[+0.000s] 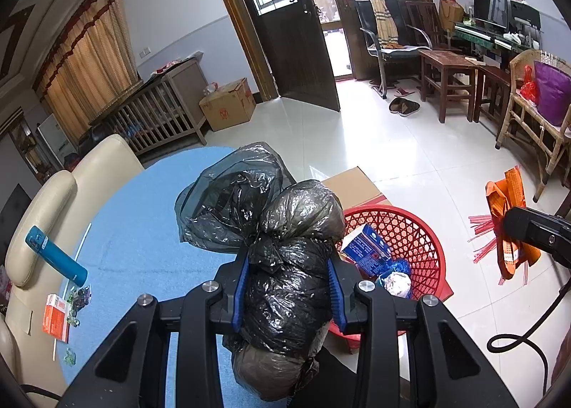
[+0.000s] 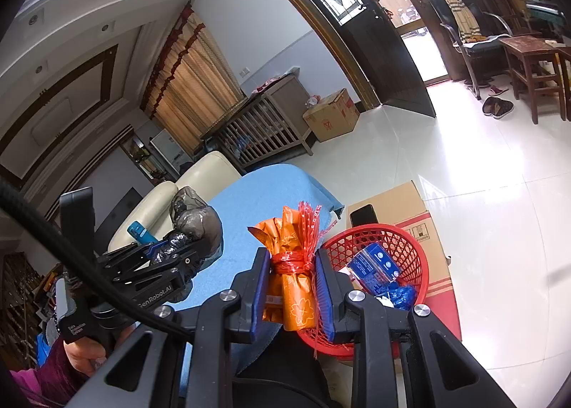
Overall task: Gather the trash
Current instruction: 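Carry the black bags and orange wrapper over the red basket with both tools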
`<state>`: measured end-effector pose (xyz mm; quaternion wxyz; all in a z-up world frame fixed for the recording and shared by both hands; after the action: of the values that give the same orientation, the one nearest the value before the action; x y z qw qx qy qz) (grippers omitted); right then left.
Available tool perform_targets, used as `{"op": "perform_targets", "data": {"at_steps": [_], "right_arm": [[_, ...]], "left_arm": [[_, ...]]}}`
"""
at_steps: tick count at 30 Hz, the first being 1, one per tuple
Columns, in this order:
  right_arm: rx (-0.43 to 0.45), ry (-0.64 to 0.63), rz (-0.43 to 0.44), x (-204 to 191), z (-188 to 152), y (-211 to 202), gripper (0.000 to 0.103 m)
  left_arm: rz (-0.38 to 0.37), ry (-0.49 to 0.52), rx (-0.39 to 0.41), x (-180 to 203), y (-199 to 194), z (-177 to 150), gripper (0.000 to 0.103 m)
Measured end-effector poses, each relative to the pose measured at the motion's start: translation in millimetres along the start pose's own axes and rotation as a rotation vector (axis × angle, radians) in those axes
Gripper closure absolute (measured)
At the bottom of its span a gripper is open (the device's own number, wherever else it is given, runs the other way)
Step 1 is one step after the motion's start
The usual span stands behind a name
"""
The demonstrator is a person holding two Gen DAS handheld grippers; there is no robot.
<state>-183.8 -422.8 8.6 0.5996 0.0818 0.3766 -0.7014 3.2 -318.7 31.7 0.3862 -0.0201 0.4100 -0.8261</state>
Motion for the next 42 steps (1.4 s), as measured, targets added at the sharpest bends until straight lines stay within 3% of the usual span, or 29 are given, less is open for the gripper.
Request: {"op": "perform_targets", "data": {"at_steps": [42], "right_arm": [[-0.059, -0.001, 0.012, 1, -14, 34, 0.076]], "left_arm": [[-0.008, -0.019, -0.065, 2, 36, -6, 0.064]]}}
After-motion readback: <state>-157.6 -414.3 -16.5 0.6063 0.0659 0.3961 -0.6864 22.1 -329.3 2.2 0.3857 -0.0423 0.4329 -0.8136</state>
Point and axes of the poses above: each gripper's, at about its wrist camera, not at the fingertips, and y roughly the way its jaws point, x to its right, z to its top, the point moved 3 cm from there along y, roughly the way its jaws point, and after that the axes turned 1 degree about y, right-handed, at the moved point
